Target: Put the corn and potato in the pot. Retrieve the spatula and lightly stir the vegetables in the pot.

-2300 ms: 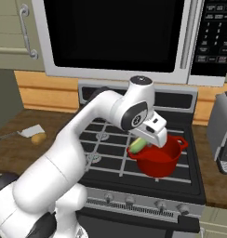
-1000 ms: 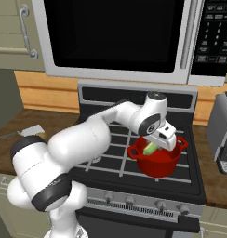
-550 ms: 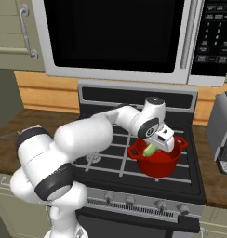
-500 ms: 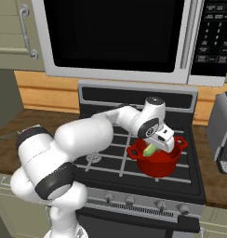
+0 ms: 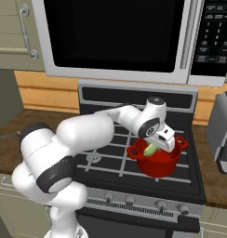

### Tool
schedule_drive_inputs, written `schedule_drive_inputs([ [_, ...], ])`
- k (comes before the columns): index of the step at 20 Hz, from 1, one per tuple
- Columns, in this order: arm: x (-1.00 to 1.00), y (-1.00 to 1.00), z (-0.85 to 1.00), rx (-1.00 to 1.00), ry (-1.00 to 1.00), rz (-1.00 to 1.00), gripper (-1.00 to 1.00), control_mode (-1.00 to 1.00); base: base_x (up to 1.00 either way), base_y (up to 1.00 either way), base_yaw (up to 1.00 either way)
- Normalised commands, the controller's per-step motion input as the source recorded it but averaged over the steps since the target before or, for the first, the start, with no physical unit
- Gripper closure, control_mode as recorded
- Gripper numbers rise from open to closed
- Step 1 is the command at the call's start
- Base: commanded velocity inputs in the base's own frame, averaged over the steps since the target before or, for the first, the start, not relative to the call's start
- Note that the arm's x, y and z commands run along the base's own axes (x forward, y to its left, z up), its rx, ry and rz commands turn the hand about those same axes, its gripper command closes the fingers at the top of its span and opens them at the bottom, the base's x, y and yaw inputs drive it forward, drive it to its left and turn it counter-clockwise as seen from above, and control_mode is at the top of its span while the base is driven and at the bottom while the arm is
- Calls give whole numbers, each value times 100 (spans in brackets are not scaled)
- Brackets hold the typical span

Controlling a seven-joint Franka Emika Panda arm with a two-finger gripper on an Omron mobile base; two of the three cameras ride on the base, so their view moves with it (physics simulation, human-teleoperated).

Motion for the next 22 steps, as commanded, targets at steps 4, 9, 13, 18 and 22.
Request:
schedule_drive_inputs([
  [4,14,-5,-13,0,-1,0,100,-100,0,0,0],
  [9,7,-1,-27,0,-1,0,100,-100,0,0,0],
  [13,2,0,-25,0,0,0,100,-100,0,0,0],
  [18,0,0,-11,0,0,0,-100,-100,0,0,0],
  [22,0,0,0,0,0,0,-100,-100,0,0,0],
])
